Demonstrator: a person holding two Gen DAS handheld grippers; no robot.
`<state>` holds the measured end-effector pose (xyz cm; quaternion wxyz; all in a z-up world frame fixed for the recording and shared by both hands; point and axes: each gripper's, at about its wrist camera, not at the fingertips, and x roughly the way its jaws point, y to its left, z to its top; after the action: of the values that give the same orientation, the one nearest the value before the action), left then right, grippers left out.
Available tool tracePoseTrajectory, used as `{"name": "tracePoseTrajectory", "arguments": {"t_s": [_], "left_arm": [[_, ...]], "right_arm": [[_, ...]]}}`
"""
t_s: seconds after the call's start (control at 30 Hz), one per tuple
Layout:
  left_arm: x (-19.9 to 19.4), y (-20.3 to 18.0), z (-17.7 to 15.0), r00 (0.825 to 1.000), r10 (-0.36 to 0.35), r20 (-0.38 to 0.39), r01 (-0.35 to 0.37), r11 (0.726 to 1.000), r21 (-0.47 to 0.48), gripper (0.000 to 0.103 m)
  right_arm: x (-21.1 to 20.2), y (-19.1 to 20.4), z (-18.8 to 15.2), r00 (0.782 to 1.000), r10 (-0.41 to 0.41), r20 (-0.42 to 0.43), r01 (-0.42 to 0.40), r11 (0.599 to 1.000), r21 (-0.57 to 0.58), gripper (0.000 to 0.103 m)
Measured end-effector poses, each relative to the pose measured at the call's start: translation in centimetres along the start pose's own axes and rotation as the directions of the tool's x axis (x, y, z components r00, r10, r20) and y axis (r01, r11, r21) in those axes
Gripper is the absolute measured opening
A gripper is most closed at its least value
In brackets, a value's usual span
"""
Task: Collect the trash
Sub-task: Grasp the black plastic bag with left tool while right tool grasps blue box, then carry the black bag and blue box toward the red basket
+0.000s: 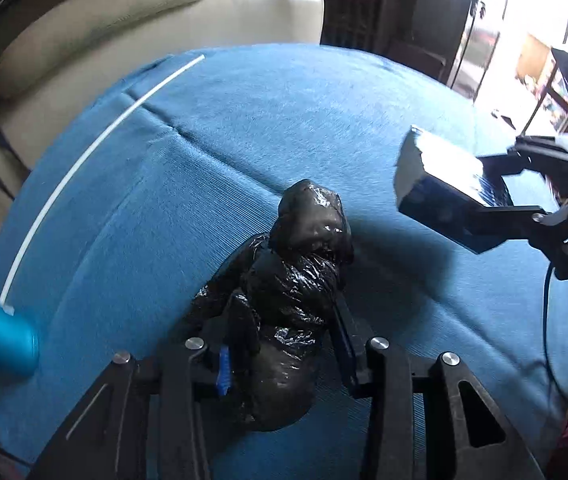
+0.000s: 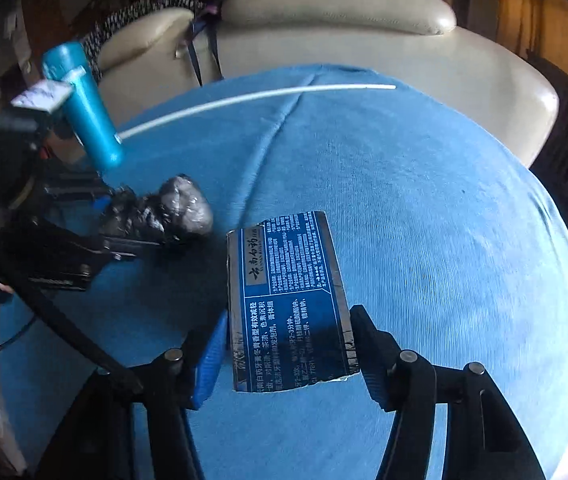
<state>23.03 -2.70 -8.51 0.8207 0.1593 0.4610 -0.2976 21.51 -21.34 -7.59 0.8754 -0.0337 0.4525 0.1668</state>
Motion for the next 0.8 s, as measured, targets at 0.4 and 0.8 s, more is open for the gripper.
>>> {"name": "tracePoseTrajectory", "arguments": {"t_s": [0.4,0.8], "left_arm": [[-10.3,-9.1,-3.3,0.968,0.223,0.119,-0.208,0.97,-0.123,0.043],[-16.3,-16.7,-5.0,0.889,0.407,0.208,-0.38,0.911,-0.159,0.043]], "right_arm": [[-12.3,1.7,-7.5,0.979,0.043,0.199,-0.083,0.977,0.196,0.062],[-21.5,3.4,-13.3,0.951,-0.007,0.308,-0.065,0.972,0.224,0.062]]}}
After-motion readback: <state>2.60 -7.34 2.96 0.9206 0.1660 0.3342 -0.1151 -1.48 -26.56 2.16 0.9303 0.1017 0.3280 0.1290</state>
